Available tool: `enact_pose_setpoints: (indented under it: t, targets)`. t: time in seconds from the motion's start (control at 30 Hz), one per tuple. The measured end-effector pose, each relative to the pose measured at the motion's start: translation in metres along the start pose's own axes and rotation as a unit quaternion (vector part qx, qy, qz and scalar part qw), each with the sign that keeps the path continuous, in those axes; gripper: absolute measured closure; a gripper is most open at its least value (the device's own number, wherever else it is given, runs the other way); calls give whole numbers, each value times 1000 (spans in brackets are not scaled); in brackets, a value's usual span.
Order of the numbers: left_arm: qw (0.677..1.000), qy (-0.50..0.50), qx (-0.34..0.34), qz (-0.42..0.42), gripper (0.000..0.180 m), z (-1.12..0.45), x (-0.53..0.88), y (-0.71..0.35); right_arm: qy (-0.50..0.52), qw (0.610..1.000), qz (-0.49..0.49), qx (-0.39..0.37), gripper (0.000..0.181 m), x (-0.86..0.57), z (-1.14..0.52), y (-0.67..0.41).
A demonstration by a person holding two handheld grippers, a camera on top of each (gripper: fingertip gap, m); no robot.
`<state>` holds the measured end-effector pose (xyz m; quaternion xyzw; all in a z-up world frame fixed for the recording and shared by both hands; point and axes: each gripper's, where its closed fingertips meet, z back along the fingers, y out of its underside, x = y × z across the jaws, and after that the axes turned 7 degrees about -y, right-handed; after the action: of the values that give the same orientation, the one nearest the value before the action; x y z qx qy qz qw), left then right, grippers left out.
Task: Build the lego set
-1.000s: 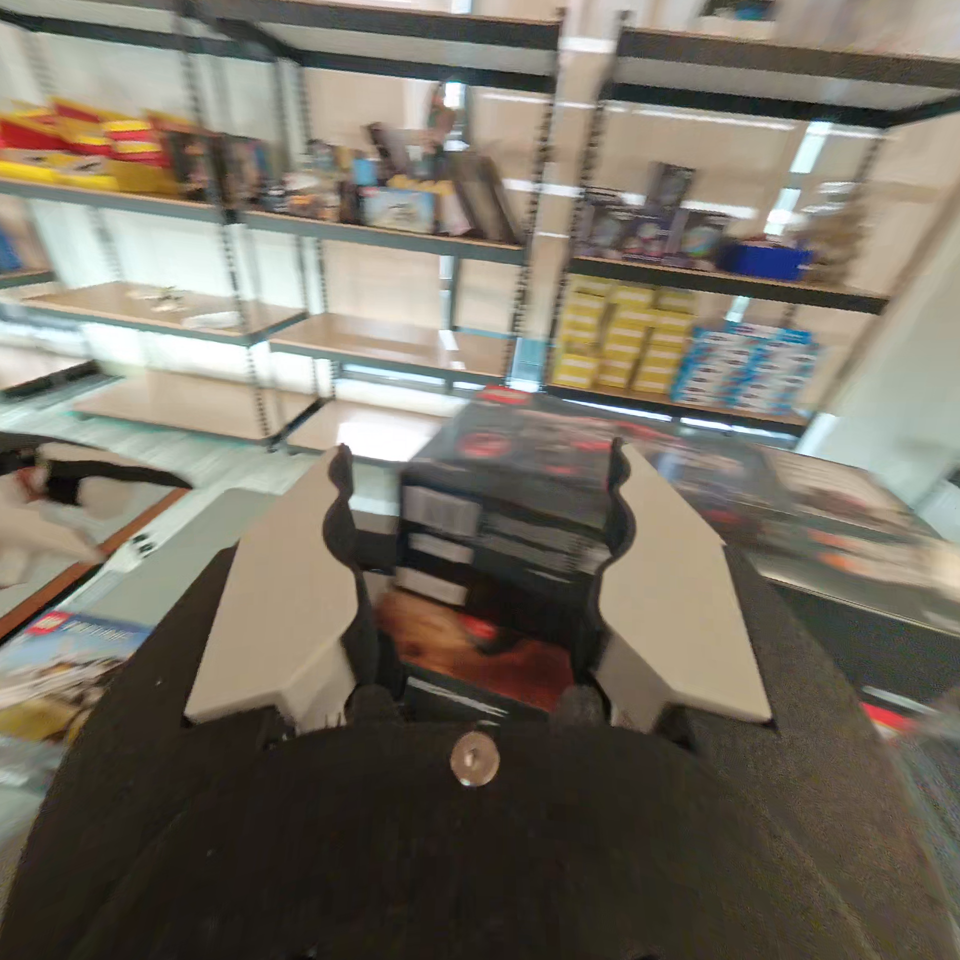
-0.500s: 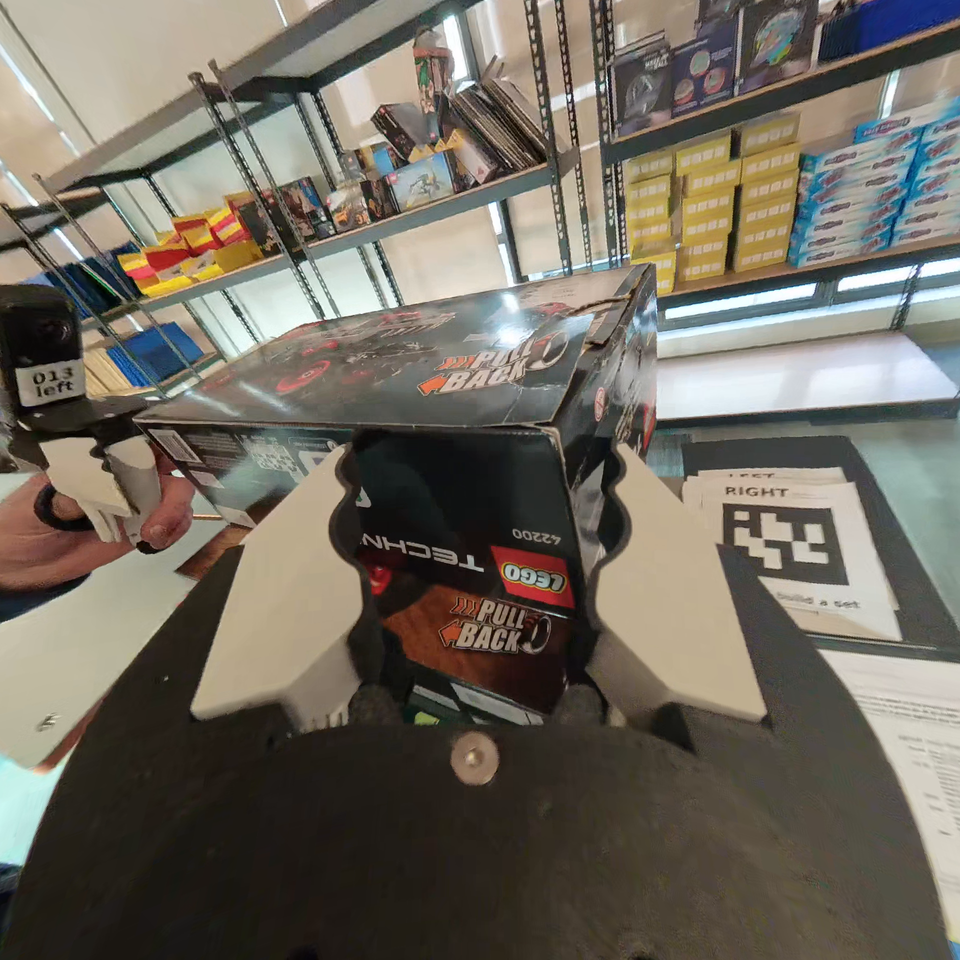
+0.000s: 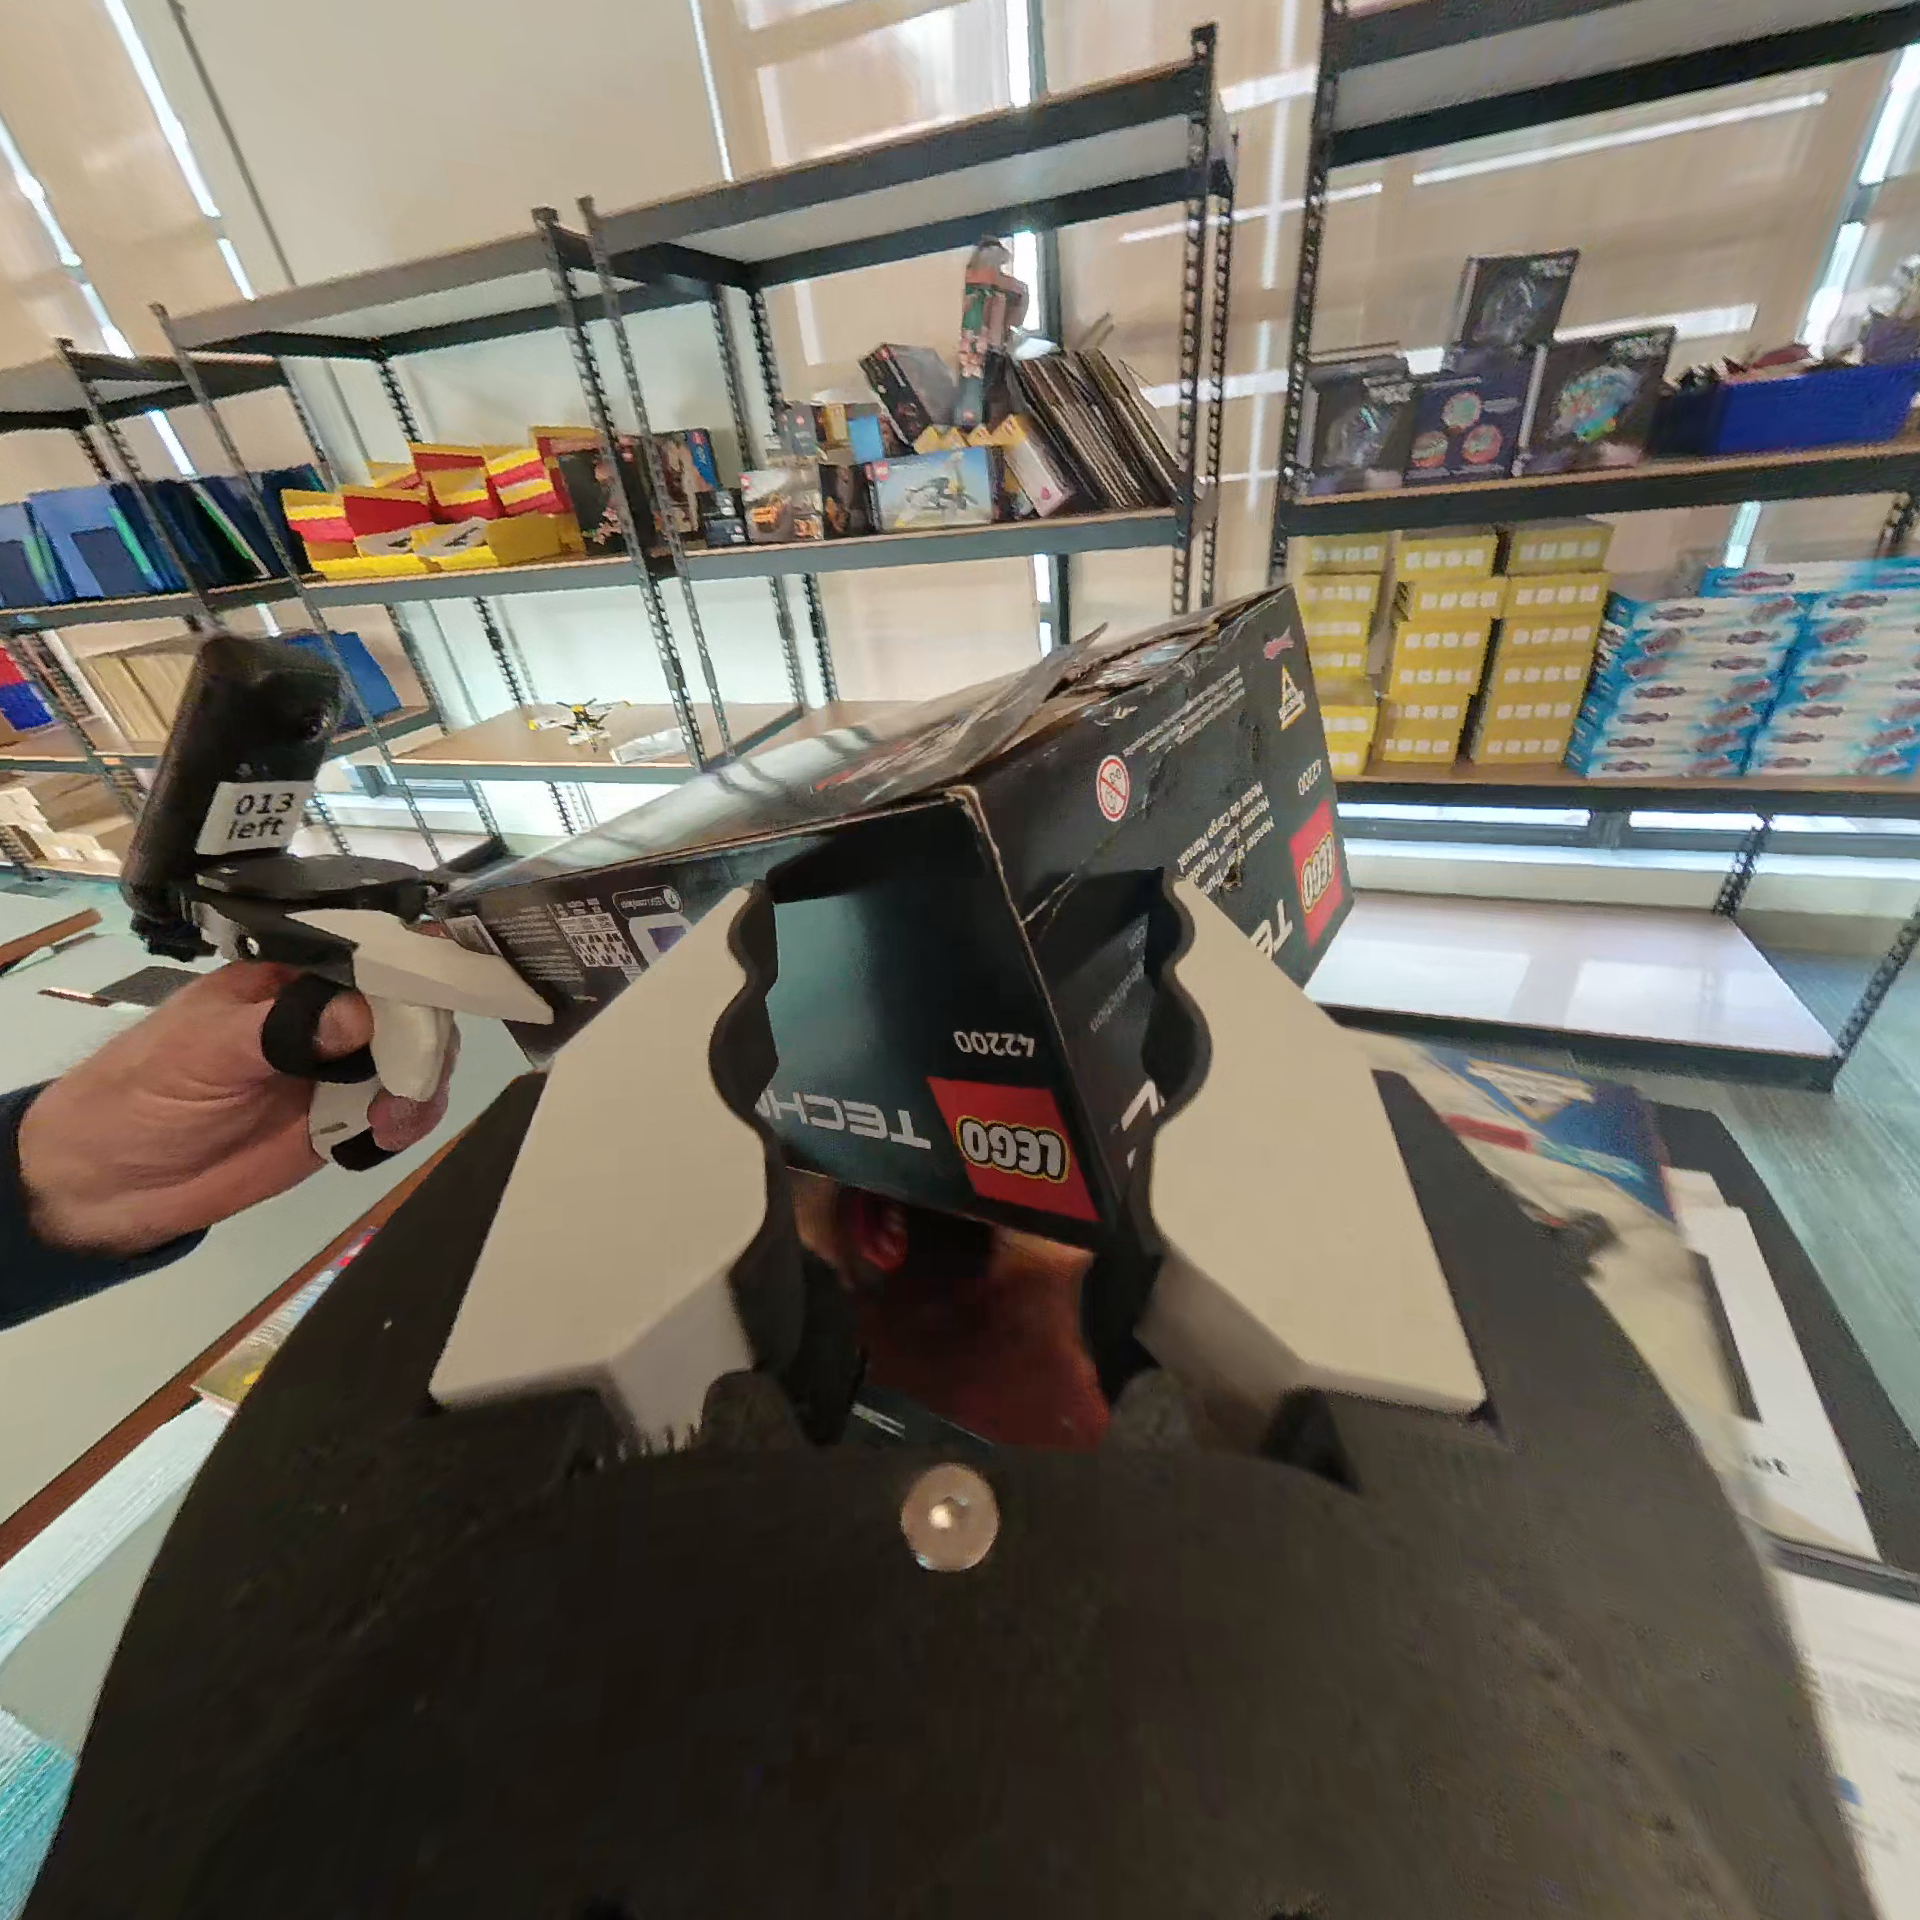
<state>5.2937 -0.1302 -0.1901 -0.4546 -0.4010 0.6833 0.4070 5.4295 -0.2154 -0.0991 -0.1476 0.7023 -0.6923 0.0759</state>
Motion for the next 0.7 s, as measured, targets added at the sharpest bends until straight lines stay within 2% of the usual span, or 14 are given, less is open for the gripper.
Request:
enact_pose_setpoints:
  t: [0.2,0.37,0.53,0.7]
  targets:
    - [999,-26,-27,1,73,99,32,12,-66,998,10,-13,116,96,-43,-7]
    - [997,-79,-21,1,71,196,78,46,-125,992,-9,22,117,176,-92,39]
    - [986,-160,35,0,69,264,127,121,-177,978,-77,79,118,237,-133,129]
    - [976,-189,100,44,68,291,159,219,-202,959,-132,147,118,269,-153,225]
